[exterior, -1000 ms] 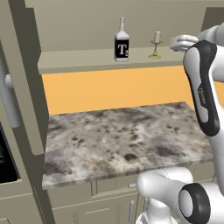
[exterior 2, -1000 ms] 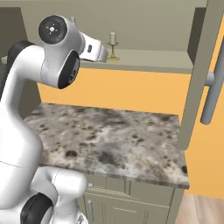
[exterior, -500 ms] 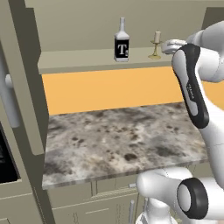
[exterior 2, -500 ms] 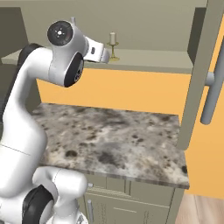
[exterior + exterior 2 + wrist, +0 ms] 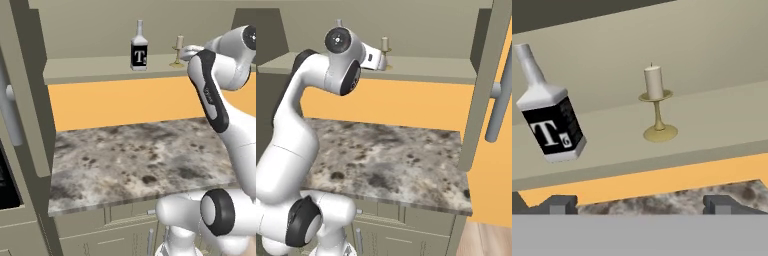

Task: Get the candle and the liquor from the cabinet and move them to the dining counter.

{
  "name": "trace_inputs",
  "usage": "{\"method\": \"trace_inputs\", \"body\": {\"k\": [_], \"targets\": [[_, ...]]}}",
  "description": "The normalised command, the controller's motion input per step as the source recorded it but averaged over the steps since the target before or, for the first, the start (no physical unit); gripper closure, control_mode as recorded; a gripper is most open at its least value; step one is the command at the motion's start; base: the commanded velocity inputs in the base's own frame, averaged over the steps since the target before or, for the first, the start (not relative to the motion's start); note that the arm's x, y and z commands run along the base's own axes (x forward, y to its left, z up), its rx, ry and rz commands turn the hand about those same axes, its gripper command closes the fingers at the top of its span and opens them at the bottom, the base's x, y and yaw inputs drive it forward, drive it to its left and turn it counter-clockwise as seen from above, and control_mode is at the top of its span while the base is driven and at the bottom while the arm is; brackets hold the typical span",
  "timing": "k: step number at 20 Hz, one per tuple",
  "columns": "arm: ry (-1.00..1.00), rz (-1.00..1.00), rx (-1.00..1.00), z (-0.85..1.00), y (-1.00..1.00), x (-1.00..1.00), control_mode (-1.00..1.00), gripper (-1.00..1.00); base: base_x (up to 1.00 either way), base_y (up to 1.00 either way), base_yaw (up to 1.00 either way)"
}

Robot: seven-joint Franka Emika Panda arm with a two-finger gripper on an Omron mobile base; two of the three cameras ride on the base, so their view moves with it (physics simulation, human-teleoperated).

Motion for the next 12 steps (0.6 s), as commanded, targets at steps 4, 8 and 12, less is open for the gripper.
{"method": "trace_inputs", "body": {"k": [4, 8, 12], "targets": [[0.01, 0.0, 0.0, -0.12, -0.14, 0.41, -1.0, -1.0, 0.0, 0.0, 0.0], [0.0, 0.0, 0.01, -0.2, -0.05, 0.24, -1.0, -1.0, 0.0, 0.0, 0.0], [0.0, 0.0, 0.0, 0.0, -0.1, 0.28, -1.0, -1.0, 0.0, 0.0, 0.0]]}}
